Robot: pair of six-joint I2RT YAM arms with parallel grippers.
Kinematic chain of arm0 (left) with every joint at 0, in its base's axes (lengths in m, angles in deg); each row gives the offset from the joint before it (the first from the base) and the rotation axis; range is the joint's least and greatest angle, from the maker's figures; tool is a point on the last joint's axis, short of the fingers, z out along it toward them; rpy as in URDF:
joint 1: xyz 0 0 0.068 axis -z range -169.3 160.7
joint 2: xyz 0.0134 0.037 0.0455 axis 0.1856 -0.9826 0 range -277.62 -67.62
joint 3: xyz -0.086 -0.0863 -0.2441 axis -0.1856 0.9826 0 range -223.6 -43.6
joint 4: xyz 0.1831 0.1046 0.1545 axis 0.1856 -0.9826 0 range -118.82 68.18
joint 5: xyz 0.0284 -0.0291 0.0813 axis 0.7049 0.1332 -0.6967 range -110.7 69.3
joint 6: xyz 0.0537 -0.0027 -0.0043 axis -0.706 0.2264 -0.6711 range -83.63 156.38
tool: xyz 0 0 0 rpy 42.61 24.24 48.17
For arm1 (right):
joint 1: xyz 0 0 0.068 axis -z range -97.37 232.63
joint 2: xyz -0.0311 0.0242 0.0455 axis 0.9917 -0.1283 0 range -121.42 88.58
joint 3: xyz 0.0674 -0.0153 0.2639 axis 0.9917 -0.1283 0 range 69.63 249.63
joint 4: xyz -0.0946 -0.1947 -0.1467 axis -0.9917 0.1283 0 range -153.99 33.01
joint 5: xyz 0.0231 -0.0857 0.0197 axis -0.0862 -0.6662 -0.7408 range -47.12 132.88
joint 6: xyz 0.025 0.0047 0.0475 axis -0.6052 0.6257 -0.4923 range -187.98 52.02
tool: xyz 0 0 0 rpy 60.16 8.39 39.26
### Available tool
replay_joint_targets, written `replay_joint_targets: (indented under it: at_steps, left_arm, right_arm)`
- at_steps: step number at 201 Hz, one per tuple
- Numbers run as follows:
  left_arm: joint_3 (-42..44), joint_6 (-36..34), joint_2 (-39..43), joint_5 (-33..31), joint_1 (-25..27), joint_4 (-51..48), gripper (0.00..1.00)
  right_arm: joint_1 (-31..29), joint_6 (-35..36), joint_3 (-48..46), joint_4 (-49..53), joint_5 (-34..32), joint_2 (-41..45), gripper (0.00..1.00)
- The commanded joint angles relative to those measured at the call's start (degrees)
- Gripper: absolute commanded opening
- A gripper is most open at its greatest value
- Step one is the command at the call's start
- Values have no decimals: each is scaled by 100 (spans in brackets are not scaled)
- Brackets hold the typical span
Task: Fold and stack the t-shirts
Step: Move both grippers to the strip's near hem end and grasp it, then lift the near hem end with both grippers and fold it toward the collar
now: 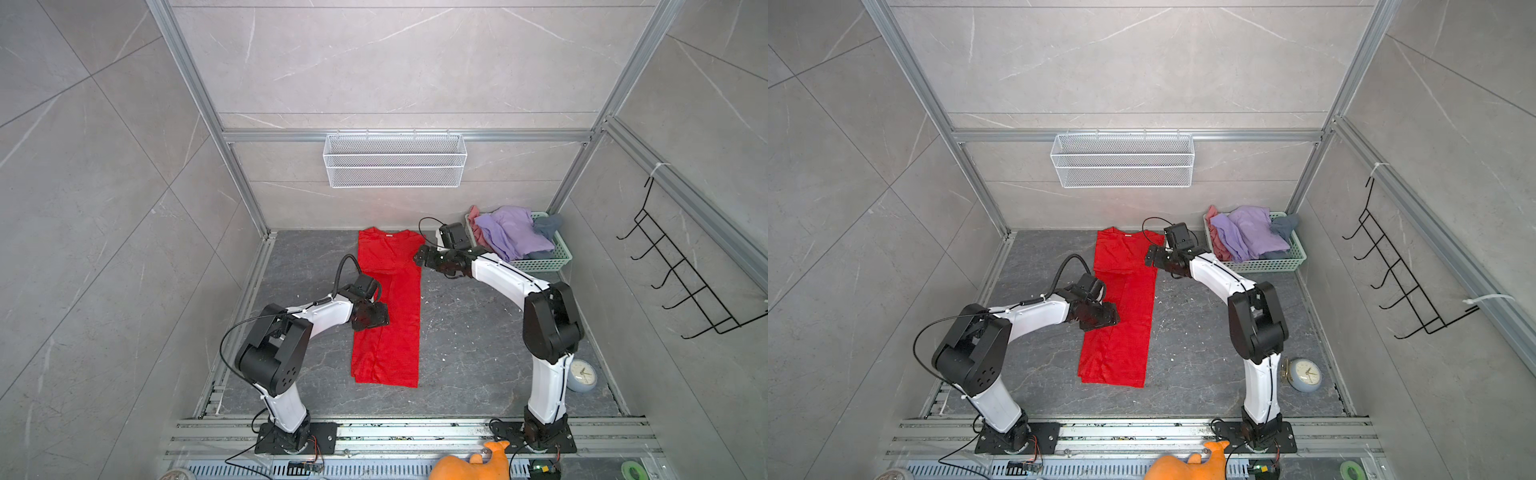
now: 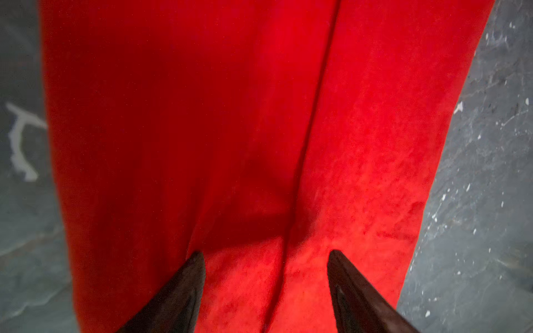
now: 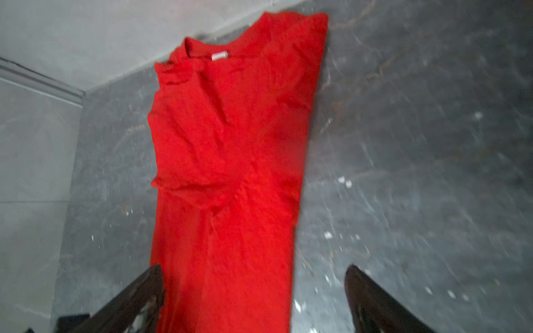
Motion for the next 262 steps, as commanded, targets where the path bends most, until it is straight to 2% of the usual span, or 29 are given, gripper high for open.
replay_joint_targets:
  at_steps: [1,59,91,103,119,161,210,229,251,262]
  left_arm:
    - [257,-44,784,599,-25,-180,70]
    - [1172,187,2240,299,-121,-1327,66]
    - [1789,503,2951,304,-144,-1657,63]
    - [2029,635,3159,469,-143,-1614,62]
    - [2326,796,3402,612,-145,-1530,61]
    - [2871,1042,3644,990,-143,-1178,57]
    - [3054,1081,3583,827,-139,-891,53]
    - [3129,1137,3527,789,-139,-650,48]
    - [3179,1197,3421,821,-139,-412,35]
    - [3214,1212,3381,860,-139,-272,28]
  right_arm:
    - [-195,-189,-832,45,162,875,98]
    - [-1340,-1317,-3101,412,46,2691,95]
    - [-2075,-2162,-3992,169,139,3128,82]
    - [-2339,-2361,-4127,178,128,3181,74]
    - [-2655,-2530,-4211,248,26,3186,68]
    - [-3024,-2968,-4568,-124,161,2975,64]
    - [-3221,-3314,-4823,-884,529,2357,57]
    - [-3237,-3385,-4830,-1055,663,2136,55]
    - [-3255,-3431,-4820,-1061,678,2070,49]
    - [-3253,-3438,-4825,-1061,647,2073,42]
